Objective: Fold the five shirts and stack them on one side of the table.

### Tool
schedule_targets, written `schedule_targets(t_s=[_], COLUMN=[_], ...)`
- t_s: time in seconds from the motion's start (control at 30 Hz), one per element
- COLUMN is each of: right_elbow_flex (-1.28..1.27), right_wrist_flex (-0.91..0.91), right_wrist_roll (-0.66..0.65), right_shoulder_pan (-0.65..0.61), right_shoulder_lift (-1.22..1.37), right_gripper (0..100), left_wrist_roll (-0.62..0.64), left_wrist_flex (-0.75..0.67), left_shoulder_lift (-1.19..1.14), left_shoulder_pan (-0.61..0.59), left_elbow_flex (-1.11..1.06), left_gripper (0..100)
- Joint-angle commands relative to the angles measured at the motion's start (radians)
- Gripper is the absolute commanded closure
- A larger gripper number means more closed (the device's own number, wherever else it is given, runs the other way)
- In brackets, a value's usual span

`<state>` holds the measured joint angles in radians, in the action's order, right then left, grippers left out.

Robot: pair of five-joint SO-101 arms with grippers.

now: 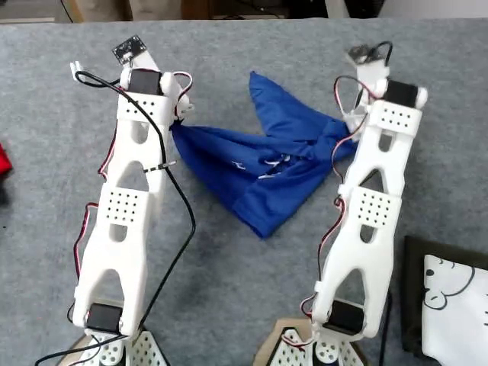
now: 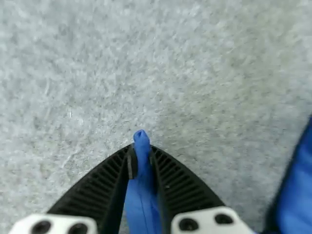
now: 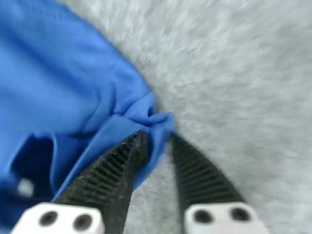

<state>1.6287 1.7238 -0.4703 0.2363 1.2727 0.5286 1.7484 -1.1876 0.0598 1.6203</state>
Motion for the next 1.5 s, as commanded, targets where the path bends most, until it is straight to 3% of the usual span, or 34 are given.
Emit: schedule_targets(t_s=[0.0,0.23,0.67,0.87,1.13,1.27,1.47], right_elbow_flex=[0.038,0.038,-0.039,-0.064,-0.366,-0.527,-0.561], right_wrist_flex=[0.000,-0.038,0.008,0.064,0.063,0.058,0.029], right_wrist_roll=[0.021,0.169,0.169,0.118,-0.044,-0.055,-0.049], right_shoulder_pan=[-0.047,-0.110,-0.400,-0.510,-0.538,-0.584,-0.677], right_shoulder_lift=[-0.170,-0.334,-0.179,-0.131,-0.311,-0.403,-0.412], right_gripper=[80.0,80.0,80.3,90.2,86.0,83.7,83.6], left_wrist_roll=[-0.023,-0.057,-0.087,-0.089,-0.083,-0.083,-0.081], left_wrist_flex=[0.011,0.011,0.011,0.011,-0.026,-0.066,-0.101], left_shoulder_lift=[0.125,0.320,0.604,0.539,0.460,0.420,0.374], left_shoulder_pan=[-0.055,-0.203,-0.414,-0.437,-0.563,-0.597,-0.617], left_elbow_flex=[0.052,0.051,0.041,0.049,0.051,0.051,0.051], left_gripper=[98,98,98,98,98,98,98])
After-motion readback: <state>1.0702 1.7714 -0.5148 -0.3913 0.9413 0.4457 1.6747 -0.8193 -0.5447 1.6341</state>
